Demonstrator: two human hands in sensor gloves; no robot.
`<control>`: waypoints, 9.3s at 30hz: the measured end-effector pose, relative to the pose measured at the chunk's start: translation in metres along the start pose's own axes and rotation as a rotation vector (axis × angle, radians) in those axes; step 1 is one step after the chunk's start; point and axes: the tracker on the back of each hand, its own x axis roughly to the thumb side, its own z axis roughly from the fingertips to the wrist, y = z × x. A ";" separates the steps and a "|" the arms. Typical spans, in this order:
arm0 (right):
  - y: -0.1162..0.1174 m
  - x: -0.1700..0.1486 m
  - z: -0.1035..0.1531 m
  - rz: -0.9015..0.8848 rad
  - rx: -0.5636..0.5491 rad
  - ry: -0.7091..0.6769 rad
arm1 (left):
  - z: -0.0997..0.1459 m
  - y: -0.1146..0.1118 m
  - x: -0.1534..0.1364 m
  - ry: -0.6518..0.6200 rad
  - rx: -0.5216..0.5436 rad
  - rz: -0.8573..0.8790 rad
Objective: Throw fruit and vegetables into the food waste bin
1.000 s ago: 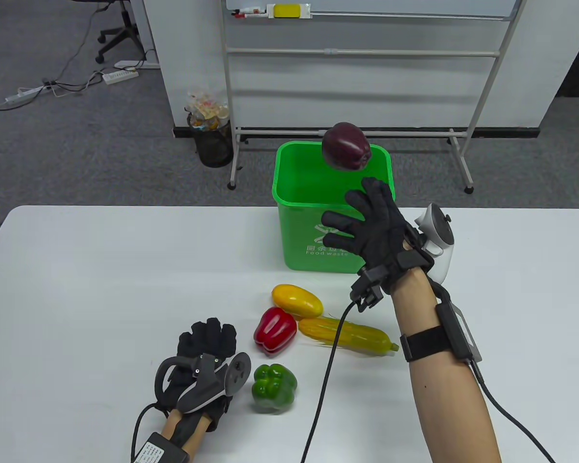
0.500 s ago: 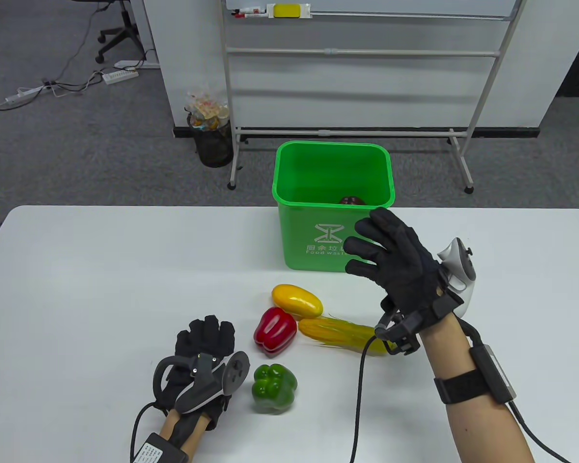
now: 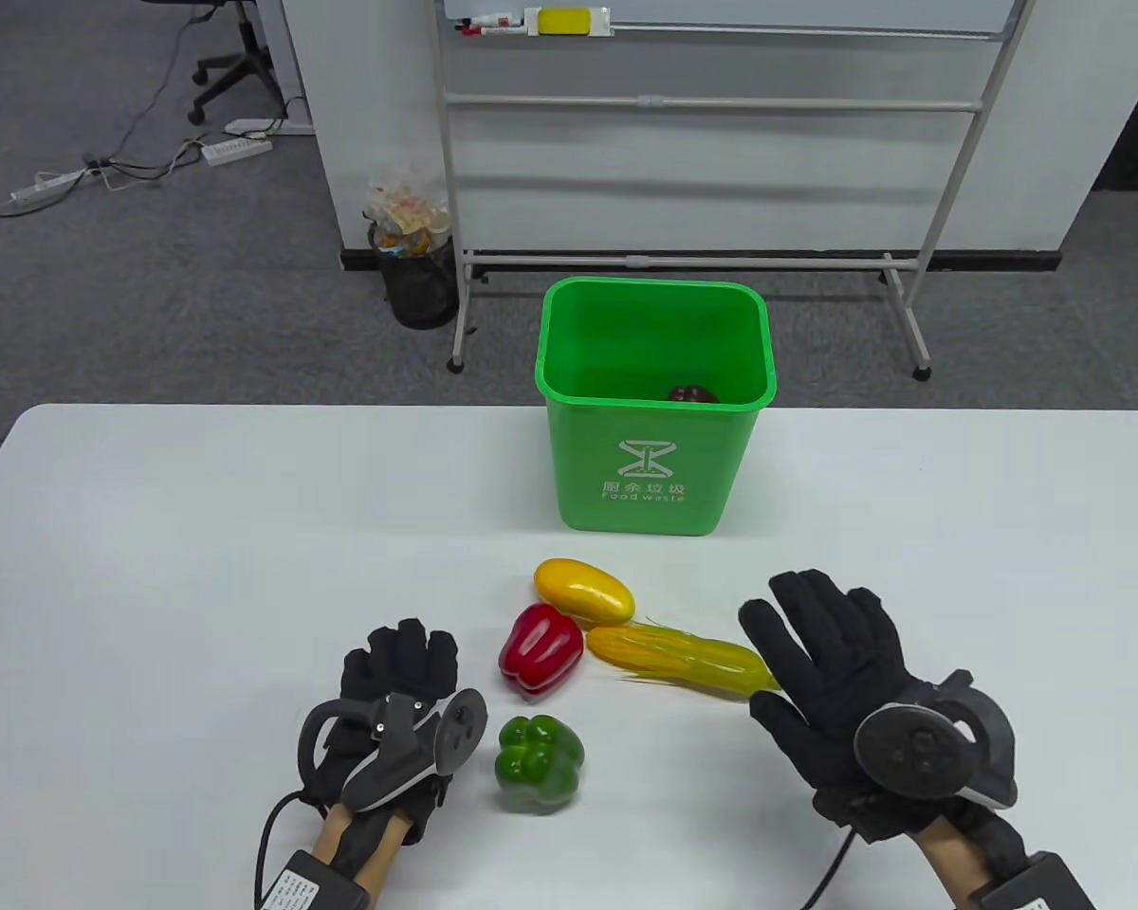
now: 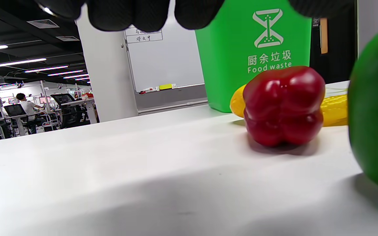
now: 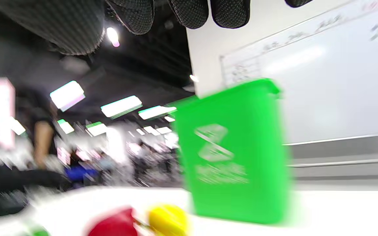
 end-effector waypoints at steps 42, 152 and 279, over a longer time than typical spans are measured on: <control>0.060 -0.065 0.014 -0.060 0.265 0.248 | 0.014 -0.010 0.096 -0.636 -0.220 0.501; 0.072 -0.057 0.016 -0.138 0.423 0.228 | -0.181 0.124 0.043 -0.022 0.145 1.688; 0.068 -0.045 0.017 -0.195 0.408 0.152 | -0.150 -0.040 0.212 -0.519 -0.370 0.163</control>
